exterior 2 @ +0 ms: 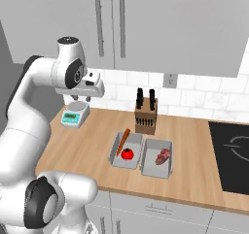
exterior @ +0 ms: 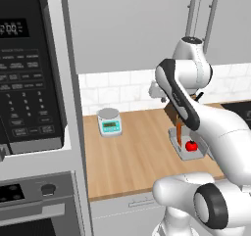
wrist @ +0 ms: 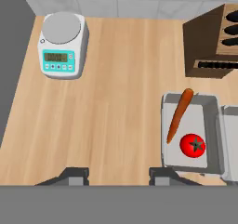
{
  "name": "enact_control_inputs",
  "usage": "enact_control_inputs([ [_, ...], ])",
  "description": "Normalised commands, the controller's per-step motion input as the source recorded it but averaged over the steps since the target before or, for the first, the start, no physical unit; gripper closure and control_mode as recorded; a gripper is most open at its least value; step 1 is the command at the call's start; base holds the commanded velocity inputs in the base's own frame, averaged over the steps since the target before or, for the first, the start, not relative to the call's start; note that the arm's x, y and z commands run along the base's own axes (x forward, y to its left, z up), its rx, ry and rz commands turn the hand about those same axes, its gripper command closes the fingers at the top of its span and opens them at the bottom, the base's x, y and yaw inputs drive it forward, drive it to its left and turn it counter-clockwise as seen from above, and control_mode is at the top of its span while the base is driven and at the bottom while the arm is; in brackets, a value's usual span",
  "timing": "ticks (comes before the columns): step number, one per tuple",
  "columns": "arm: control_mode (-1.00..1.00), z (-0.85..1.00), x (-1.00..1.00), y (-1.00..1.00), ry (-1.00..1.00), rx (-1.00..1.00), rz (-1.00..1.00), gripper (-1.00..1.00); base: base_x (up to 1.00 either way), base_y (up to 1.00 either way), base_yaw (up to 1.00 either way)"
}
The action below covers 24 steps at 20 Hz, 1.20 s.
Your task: Take the meat container that has the steak and place it on the second highest rack of the freezer. Then take the vegetable container that has the tomato and carrot and place it on the highest rack of the freezer.
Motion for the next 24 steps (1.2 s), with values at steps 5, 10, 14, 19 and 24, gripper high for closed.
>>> enact_control_inputs([
  [5,-1.00,-0.12,-0.18,0.00,0.06,0.00,-0.01,-1.00,0.00,0.00,0.00],
  [10,-1.00,-0.52,-0.43,-0.70,0.02,0.12,-0.14,-1.00,0.00,0.00,0.00],
  [14,-1.00,-0.38,-0.41,-1.00,0.18,0.16,-0.34,-1.00,0.00,0.00,0.00],
  [19,-1.00,-0.31,-0.09,-1.00,0.31,0.15,-0.50,-1.00,0.00,0.00,0.00],
  [24,-1.00,-0.34,-0.04,-1.00,0.39,0.02,-0.48,-1.00,0.00,0.00,0.00],
])
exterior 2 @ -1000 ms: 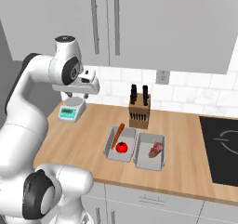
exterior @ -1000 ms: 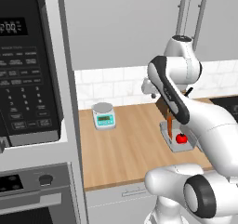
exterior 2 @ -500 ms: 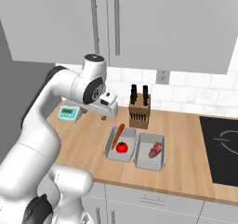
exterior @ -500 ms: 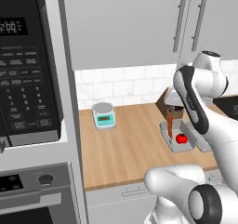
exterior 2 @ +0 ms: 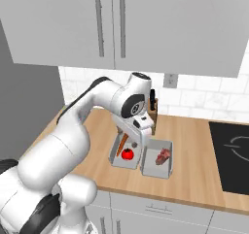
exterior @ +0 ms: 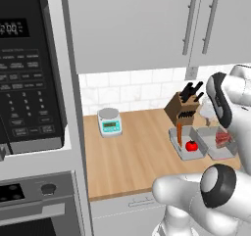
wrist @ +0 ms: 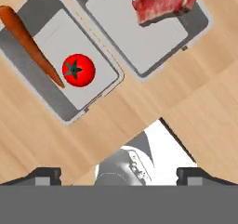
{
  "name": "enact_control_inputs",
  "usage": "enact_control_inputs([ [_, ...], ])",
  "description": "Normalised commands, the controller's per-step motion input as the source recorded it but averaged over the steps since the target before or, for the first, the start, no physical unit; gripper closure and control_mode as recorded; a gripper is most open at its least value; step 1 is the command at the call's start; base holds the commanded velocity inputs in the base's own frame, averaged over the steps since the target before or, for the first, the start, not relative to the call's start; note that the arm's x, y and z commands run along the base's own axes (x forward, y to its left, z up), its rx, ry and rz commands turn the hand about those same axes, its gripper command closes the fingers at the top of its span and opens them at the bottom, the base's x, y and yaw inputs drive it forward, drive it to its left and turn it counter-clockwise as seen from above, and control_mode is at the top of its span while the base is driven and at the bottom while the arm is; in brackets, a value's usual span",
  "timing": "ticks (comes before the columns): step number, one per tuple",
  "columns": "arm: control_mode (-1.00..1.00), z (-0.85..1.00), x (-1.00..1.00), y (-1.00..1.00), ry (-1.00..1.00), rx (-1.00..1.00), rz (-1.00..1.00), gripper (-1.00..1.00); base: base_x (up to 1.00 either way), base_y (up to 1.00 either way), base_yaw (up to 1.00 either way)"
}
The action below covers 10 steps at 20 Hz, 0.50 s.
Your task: Take the meat container that has the steak and place it on the second highest rack of the freezer. Then take the vegetable container that has the tomato and carrot and place it on the highest rack of the freezer.
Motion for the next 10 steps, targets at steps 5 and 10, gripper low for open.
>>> enact_control_inputs([
  [5,-1.00,-0.63,-0.12,-0.98,0.38,0.00,-0.44,-1.00,0.00,0.00,0.00],
  [10,-1.00,-0.59,0.08,-0.67,0.25,0.00,-0.33,-1.00,0.00,0.00,0.00],
])
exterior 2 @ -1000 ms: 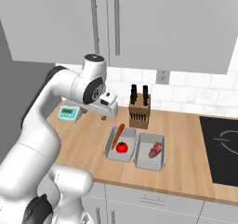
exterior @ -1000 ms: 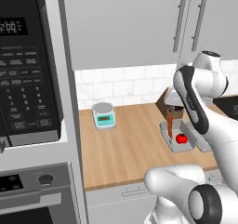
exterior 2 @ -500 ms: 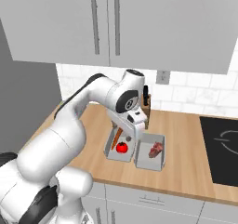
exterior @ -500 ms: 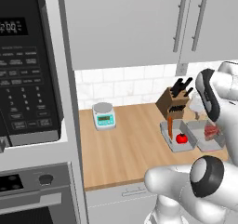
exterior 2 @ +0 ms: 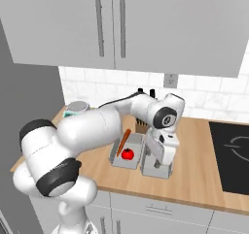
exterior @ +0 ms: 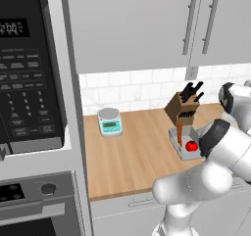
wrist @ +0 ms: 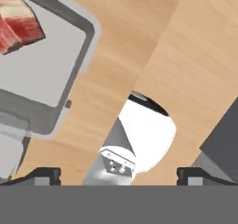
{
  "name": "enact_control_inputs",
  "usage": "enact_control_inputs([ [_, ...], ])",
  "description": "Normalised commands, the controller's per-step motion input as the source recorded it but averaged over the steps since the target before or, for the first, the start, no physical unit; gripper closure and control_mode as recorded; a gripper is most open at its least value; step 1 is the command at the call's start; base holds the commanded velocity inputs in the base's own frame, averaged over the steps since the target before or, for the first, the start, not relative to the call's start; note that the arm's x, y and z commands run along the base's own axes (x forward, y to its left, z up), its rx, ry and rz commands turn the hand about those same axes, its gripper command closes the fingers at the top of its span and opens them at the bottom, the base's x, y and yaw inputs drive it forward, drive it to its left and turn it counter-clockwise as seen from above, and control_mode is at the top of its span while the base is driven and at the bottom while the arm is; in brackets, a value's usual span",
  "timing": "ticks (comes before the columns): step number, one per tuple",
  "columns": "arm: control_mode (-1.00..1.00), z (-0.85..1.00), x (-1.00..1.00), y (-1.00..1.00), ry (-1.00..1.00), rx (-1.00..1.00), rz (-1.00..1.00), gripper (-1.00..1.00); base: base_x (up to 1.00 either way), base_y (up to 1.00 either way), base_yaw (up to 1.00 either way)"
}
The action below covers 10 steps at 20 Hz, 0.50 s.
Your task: Take the meat container that has the steak and place it on the second highest rack of the freezer. Then take the vegetable container that has the tomato and carrot and place it on the highest rack of the freezer.
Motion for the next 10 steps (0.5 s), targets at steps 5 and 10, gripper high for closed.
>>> enact_control_inputs([
  [5,-1.00,-0.71,0.53,-0.11,0.00,0.00,-0.09,-1.00,0.00,0.00,0.00],
  [10,-1.00,-0.74,0.45,-0.29,-0.02,-0.04,-0.14,-1.00,0.00,0.00,0.00],
])
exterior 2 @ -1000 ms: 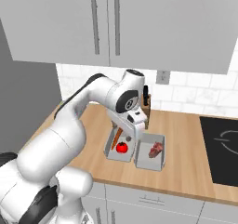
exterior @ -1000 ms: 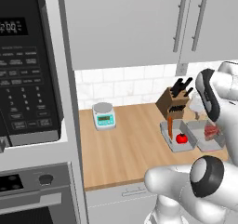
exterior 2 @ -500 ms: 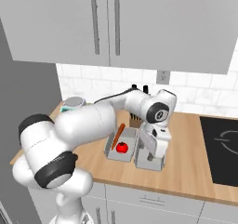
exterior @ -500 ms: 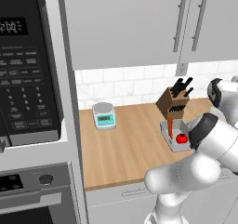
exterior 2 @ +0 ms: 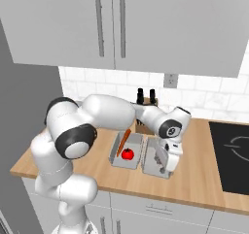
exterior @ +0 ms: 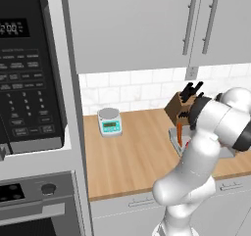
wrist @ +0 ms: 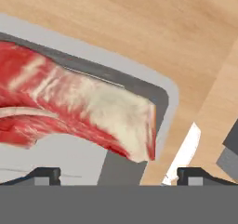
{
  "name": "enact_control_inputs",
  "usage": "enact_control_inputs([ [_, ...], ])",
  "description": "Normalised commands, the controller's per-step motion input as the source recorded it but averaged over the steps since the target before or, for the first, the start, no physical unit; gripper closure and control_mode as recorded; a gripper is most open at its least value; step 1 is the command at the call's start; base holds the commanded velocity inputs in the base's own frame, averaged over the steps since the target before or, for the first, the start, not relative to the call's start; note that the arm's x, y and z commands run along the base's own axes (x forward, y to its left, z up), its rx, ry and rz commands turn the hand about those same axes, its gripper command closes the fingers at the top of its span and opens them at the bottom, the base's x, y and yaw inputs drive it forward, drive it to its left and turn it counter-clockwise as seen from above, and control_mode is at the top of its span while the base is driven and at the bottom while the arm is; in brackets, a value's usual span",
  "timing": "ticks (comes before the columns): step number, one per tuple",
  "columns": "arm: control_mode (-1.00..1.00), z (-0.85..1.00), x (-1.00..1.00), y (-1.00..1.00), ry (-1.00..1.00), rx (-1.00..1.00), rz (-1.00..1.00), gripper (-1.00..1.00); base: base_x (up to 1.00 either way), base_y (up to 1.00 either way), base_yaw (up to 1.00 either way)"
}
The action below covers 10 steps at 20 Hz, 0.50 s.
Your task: Take the meat container that has the steak and place it on the second highest rack of the freezer. Then take the vegetable container that has the tomato and carrot and place it on the highest rack of the freezer.
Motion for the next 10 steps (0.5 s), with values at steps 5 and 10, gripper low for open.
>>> enact_control_inputs([
  [5,-1.00,-0.58,0.09,-0.01,-0.12,-0.14,-0.08,-1.00,0.00,0.00,0.00],
  [10,-1.00,-0.18,0.00,0.01,-0.20,-0.12,-0.01,-1.00,0.00,0.00,0.00],
])
